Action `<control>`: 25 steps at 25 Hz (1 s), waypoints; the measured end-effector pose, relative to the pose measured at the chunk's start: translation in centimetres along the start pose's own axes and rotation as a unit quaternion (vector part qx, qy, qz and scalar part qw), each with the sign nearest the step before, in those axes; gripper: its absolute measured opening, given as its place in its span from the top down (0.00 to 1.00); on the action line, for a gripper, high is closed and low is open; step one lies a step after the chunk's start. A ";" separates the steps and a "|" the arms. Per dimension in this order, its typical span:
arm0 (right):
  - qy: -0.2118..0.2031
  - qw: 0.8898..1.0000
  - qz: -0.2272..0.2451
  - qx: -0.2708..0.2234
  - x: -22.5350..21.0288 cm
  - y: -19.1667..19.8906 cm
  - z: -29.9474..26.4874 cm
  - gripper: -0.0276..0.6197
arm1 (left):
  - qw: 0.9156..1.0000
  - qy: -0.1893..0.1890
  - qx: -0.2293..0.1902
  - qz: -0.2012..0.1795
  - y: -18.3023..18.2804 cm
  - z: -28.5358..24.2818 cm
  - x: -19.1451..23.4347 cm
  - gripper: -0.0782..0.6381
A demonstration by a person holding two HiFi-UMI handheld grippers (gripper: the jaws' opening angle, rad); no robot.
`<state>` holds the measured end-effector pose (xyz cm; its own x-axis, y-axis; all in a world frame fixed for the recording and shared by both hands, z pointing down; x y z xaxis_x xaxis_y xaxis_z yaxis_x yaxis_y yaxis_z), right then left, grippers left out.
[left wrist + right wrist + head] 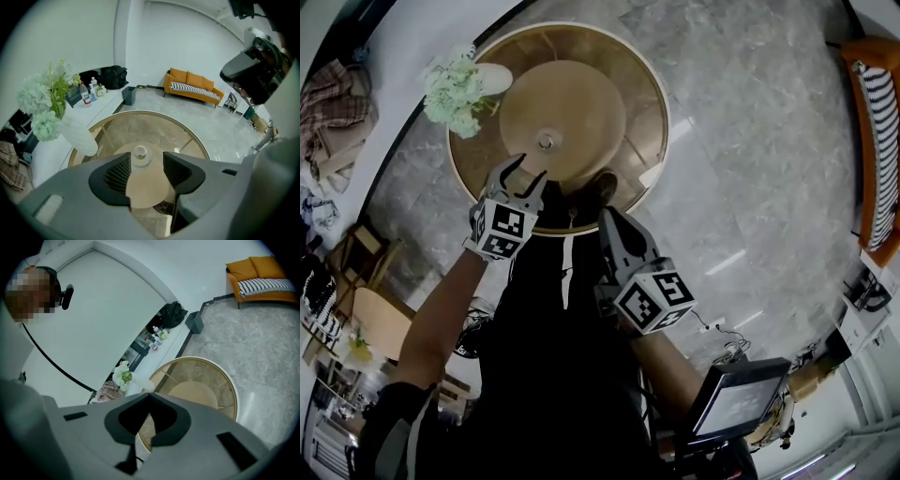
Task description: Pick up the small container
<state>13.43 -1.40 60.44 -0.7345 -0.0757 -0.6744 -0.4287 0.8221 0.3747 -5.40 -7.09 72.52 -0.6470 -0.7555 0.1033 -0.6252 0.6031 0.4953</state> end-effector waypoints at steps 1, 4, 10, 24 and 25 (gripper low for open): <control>0.000 1.000 -0.001 0.001 -0.2 0.2 -0.1 0.95 | 1.000 -0.003 -0.002 -0.002 -0.1 -0.5 0.2 0.60; 0.002 1.000 -0.006 0.008 -0.8 0.6 -0.2 0.95 | 1.000 -0.011 -0.006 0.001 -0.2 -1.9 0.8 0.55; 0.007 1.000 -0.018 0.007 -1.9 1.0 -0.7 0.95 | 1.000 -0.002 0.009 0.005 0.3 -5.0 1.4 0.45; 0.019 0.999 -0.044 0.025 -3.8 3.0 -1.6 0.95 | 0.999 -0.009 0.030 -0.009 0.6 -9.0 1.7 0.44; 0.020 0.998 -0.044 0.027 -3.9 3.0 -1.7 0.95 | 0.999 -0.008 0.030 -0.009 0.6 -9.2 1.7 0.44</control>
<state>14.10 0.40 65.25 -0.7157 -0.1707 -0.6772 -0.4651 0.8399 0.2798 -2.82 -10.35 80.92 -0.6419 -0.7626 0.0806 -0.6616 0.6038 0.4446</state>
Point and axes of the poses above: the fingertips, and each gripper's own axes: z backward along the fingers, x to its left, y out of its underside, the point moved 6 cm from there along z, backward along the fingers, and after that the axes turned 5 degrees about x, right-handed, at the moved point
